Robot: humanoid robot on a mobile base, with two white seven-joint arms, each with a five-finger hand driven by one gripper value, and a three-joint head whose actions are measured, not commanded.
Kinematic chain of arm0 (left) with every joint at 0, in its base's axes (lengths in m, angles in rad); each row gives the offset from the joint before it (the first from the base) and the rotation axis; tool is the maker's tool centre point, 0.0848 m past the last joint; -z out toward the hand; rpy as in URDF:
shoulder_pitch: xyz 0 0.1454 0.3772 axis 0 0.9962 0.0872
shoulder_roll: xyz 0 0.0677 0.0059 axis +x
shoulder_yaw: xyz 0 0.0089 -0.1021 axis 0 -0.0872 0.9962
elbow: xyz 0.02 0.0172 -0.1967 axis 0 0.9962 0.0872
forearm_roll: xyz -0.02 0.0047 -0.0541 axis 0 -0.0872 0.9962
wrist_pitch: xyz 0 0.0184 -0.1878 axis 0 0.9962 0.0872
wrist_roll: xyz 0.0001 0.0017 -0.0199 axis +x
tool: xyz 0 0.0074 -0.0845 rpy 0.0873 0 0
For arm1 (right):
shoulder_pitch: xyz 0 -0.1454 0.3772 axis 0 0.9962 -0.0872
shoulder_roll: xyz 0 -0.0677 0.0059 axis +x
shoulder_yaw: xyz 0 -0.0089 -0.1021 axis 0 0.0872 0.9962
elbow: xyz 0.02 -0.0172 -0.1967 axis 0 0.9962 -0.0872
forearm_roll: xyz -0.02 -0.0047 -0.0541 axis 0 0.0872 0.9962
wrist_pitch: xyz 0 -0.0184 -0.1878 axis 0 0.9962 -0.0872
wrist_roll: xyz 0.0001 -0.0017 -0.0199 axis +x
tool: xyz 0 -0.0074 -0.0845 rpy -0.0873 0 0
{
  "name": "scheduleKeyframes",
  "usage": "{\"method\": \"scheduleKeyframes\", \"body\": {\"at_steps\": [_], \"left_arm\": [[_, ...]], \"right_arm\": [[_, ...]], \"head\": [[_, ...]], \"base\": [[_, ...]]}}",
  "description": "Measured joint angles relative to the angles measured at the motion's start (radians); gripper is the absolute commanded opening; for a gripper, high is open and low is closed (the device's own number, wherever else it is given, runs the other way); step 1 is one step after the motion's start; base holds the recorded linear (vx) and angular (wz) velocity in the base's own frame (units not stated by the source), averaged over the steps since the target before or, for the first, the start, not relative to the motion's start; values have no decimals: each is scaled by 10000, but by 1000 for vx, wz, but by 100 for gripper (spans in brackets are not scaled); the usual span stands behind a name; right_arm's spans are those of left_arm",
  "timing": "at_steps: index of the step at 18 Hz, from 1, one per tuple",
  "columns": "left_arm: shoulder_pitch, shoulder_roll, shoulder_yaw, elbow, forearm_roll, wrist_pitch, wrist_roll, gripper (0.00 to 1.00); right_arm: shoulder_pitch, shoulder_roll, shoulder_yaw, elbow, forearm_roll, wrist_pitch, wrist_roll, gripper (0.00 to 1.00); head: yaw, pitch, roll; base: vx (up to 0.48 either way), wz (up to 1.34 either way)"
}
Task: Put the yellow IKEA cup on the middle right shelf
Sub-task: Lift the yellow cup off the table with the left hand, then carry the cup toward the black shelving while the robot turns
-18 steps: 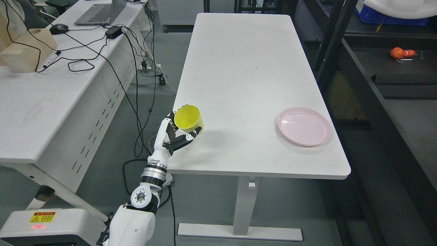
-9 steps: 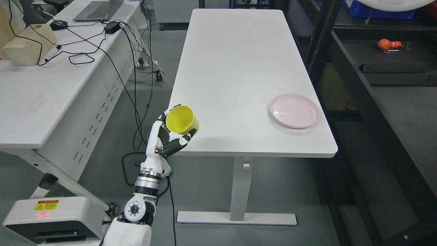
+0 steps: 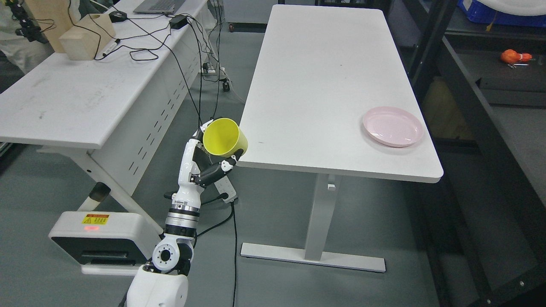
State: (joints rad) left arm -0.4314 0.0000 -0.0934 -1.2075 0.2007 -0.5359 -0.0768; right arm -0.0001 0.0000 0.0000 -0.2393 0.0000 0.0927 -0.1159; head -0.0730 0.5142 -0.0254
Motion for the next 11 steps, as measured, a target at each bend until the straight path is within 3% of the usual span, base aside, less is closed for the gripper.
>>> {"method": "scheduleKeyframes", "body": {"at_steps": [11], "left_arm": [[-656,0,-309,-355,2,177,0,0]], "right_arm": [[2,0,0,0,0,0,0,99]], "head": [[0,0,0]], "base": [[-208,78]]}}
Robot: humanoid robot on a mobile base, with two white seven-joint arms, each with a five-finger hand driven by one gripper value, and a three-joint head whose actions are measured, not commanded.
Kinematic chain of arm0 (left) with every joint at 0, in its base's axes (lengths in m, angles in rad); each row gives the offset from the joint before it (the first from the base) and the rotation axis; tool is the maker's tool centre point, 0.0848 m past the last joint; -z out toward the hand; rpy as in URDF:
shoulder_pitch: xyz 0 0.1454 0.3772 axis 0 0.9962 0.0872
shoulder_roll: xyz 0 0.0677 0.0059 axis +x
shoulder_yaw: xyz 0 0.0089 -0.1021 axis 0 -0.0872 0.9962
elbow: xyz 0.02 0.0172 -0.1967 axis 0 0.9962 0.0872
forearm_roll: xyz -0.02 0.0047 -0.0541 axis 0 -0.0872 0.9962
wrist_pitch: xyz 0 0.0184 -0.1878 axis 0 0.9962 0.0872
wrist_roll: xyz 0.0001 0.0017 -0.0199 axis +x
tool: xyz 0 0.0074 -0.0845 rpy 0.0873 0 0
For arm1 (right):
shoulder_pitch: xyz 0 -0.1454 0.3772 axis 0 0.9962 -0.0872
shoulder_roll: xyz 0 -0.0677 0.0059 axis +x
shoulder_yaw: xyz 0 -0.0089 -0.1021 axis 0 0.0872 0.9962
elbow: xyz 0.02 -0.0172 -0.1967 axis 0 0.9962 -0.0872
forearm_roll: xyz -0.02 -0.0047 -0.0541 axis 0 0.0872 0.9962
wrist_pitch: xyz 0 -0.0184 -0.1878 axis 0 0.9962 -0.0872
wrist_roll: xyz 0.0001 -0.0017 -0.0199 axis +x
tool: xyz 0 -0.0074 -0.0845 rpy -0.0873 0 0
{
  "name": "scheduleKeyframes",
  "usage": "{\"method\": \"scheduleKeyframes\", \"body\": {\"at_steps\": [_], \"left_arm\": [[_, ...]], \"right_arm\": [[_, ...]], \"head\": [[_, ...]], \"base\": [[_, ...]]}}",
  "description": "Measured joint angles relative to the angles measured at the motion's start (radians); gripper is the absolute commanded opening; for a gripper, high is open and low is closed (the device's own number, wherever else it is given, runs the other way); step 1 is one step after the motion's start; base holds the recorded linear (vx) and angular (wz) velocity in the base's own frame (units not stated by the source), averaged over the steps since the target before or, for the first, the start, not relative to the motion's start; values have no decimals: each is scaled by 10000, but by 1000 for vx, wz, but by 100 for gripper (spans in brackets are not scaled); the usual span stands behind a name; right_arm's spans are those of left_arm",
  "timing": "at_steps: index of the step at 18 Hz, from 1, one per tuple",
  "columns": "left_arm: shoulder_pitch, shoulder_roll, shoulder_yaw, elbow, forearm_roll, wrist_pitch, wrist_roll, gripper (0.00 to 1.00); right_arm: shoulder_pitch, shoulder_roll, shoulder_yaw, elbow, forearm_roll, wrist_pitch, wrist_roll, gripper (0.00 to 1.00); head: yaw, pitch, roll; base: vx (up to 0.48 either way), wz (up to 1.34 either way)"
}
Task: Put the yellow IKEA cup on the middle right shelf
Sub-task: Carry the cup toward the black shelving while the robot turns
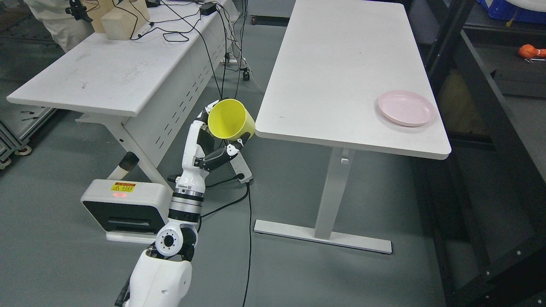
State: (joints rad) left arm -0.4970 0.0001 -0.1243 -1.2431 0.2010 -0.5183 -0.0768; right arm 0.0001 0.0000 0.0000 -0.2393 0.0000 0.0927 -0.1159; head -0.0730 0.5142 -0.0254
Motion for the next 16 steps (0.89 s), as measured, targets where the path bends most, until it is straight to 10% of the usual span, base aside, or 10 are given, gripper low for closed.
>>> {"method": "scheduleKeyframes", "body": {"at_steps": [16], "left_arm": [[-987,0,-819,-83,0,422,53,0]], "right_arm": [[-2,0,0,0,0,0,0,99]], "head": [[0,0,0]], "base": [[-65,-164]]}}
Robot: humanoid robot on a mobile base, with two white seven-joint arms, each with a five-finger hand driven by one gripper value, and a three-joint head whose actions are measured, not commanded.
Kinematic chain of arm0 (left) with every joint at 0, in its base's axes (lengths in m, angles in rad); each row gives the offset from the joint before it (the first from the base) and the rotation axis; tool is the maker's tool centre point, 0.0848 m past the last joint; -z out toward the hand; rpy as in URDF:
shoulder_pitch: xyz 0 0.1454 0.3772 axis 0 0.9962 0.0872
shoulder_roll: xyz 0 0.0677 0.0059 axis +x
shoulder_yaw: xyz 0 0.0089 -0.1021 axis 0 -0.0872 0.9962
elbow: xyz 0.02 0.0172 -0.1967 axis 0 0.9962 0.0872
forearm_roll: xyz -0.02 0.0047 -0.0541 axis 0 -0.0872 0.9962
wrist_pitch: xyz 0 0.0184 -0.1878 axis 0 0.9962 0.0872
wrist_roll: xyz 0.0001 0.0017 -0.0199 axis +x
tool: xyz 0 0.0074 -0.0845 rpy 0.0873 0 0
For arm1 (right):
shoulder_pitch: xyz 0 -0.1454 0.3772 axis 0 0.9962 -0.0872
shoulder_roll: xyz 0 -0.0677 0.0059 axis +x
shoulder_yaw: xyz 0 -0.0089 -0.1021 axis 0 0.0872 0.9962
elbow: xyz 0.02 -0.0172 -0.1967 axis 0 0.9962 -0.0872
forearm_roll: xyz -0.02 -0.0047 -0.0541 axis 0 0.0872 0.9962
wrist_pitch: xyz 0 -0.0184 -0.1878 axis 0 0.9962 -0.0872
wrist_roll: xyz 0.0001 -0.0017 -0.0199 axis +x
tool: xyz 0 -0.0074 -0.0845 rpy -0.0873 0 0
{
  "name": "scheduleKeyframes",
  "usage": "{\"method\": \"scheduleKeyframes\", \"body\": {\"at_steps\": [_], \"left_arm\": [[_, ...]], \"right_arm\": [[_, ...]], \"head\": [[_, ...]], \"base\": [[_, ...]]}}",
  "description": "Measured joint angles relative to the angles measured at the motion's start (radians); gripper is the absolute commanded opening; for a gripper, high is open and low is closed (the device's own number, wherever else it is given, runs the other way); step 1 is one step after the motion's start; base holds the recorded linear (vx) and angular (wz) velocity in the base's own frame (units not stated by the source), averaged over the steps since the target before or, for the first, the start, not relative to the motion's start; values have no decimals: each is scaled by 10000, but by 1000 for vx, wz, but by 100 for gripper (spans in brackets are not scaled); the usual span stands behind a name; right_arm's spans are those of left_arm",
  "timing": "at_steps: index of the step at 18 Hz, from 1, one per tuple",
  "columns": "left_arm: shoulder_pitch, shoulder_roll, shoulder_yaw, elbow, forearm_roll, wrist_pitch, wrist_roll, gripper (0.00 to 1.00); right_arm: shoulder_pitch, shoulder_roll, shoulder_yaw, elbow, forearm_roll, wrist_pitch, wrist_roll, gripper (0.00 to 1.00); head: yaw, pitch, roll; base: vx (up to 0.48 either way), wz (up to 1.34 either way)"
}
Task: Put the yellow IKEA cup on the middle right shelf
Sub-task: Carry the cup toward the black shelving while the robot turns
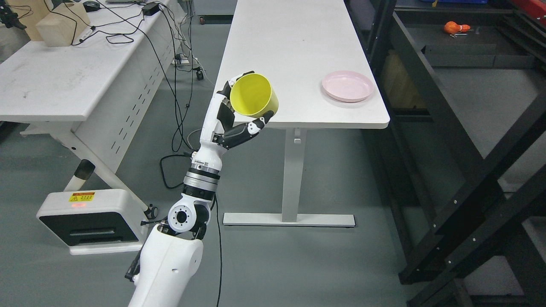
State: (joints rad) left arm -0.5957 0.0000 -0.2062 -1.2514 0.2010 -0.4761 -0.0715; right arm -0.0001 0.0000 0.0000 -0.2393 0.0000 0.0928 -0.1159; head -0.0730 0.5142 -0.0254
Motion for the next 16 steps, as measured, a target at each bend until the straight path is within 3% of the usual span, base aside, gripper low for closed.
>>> {"method": "scheduleKeyframes", "body": {"at_steps": [16], "left_arm": [[-73,0,-582,-54,35,28,35,0]], "right_arm": [[0,0,0,0,0,0,0,99]], "head": [[0,0,0]], "base": [[-52,-266]]}}
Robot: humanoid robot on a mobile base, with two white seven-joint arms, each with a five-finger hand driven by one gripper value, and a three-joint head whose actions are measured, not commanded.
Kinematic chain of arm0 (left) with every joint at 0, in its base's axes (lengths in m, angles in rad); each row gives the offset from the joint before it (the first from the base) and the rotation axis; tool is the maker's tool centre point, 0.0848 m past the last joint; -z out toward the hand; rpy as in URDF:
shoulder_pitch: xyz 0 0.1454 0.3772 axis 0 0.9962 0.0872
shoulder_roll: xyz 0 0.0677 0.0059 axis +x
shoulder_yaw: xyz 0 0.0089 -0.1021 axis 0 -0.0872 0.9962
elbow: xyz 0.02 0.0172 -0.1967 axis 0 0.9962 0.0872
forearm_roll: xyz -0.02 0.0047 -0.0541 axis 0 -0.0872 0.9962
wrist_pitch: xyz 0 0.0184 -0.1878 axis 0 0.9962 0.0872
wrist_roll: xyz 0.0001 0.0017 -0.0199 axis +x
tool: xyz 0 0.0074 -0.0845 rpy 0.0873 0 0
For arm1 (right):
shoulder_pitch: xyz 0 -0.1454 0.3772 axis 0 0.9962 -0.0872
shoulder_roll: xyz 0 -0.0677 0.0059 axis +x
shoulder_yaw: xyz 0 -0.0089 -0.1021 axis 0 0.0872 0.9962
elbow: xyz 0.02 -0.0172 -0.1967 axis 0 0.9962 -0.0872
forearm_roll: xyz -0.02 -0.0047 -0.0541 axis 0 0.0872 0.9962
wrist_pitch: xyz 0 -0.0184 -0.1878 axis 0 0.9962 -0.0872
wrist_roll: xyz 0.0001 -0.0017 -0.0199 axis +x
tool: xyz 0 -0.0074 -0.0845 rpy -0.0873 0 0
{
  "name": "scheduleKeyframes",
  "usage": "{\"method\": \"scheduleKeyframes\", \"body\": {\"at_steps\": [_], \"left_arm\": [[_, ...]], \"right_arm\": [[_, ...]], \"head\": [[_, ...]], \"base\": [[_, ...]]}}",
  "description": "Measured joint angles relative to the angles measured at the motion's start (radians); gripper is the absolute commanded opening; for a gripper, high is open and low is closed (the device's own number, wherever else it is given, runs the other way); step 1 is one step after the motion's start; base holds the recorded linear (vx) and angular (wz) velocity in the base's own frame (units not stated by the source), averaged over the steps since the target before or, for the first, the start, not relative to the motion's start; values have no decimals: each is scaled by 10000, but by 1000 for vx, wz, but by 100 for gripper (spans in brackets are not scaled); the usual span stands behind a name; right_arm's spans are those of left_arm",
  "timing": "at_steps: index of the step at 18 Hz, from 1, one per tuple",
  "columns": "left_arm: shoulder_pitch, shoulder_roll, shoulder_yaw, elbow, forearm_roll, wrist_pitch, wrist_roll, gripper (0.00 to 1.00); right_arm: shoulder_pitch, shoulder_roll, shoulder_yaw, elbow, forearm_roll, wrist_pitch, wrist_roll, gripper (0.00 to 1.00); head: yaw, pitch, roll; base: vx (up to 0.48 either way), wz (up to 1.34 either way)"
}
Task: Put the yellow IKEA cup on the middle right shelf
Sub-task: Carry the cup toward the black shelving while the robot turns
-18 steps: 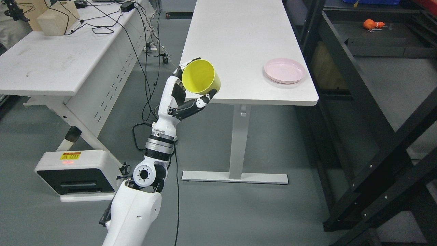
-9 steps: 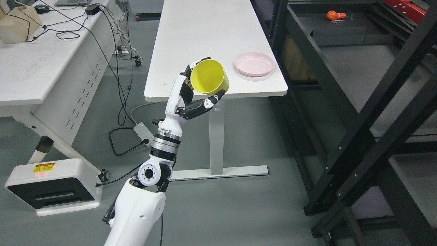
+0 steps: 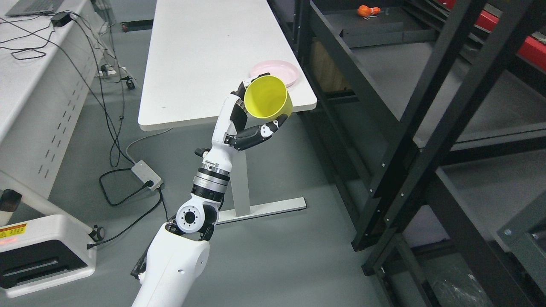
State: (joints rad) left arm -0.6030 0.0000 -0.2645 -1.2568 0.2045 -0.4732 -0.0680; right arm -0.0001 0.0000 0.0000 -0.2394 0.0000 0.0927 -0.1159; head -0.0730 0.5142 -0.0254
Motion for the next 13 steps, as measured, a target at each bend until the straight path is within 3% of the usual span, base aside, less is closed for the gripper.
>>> {"method": "scheduleKeyframes", "body": {"at_steps": [13], "left_arm": [[25,0,-783,-41,182,-156,45,0]], "right_arm": [[1,0,0,0,0,0,0,99]], "head": [[0,0,0]], "base": [[-75,-362]]}}
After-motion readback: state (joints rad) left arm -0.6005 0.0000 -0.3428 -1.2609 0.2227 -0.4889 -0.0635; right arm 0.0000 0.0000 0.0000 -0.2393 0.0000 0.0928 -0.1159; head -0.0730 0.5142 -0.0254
